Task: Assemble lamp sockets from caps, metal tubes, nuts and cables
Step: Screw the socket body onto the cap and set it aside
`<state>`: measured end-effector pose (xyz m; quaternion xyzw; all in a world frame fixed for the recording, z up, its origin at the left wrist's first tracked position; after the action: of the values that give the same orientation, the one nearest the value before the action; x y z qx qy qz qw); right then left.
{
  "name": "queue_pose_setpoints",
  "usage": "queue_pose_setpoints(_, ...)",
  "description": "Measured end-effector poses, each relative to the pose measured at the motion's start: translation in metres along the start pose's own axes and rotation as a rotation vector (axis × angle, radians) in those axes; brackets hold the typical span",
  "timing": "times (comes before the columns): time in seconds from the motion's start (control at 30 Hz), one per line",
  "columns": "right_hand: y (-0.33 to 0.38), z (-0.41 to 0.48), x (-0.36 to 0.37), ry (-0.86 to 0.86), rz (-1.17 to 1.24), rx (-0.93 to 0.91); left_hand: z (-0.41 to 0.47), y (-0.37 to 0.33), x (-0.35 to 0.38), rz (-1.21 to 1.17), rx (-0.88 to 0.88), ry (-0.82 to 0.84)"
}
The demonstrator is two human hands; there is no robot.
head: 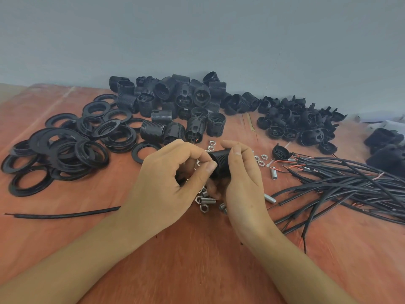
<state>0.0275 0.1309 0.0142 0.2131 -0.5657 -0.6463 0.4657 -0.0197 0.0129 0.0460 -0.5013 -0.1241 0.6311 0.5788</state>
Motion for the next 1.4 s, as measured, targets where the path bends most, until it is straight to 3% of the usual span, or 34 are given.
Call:
queue_pose_setpoints(0.37, 0.005, 0.008, -0.004, 0.218, -0.144, -0.006, 0.004, 0.018, -0.001, -0.155, -0.227, 0.003)
queue_pose_setpoints(0.53, 0.006, 0.008, -0.002, 0.315, -0.095, 0.038, 0.005, 0.018, -0.003, -0.151, -0.209, 0.021)
queue_pose_setpoints(0.97, 0.005, 0.009, -0.005, 0.300, -0.417, -0.171, 0.005, 0.014, -0.003, -0.049, -0.122, -0.001)
queue_pose_setpoints(1.17, 0.001, 0.007, -0.003, 0.323, -0.246, -0.037, 0.006, 0.013, -0.004, -0.046, -0.067, 0.010)
queue_pose_setpoints(1.4, 0.006, 0.009, -0.004, 0.385, -0.172, -0.109, 0.006, 0.019, -0.004, -0.156, -0.172, 0.038)
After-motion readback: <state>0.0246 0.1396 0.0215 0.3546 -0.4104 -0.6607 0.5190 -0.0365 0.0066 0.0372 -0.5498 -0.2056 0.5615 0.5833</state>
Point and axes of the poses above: each hand's wrist, its own z-axis towards the middle knuckle, its own x-axis out of the palm, y = z × x, the point moved 4 cm from there along z, towards the middle knuckle, and after that the axes turned 13 degrees about -x, right-handed, at the moved point
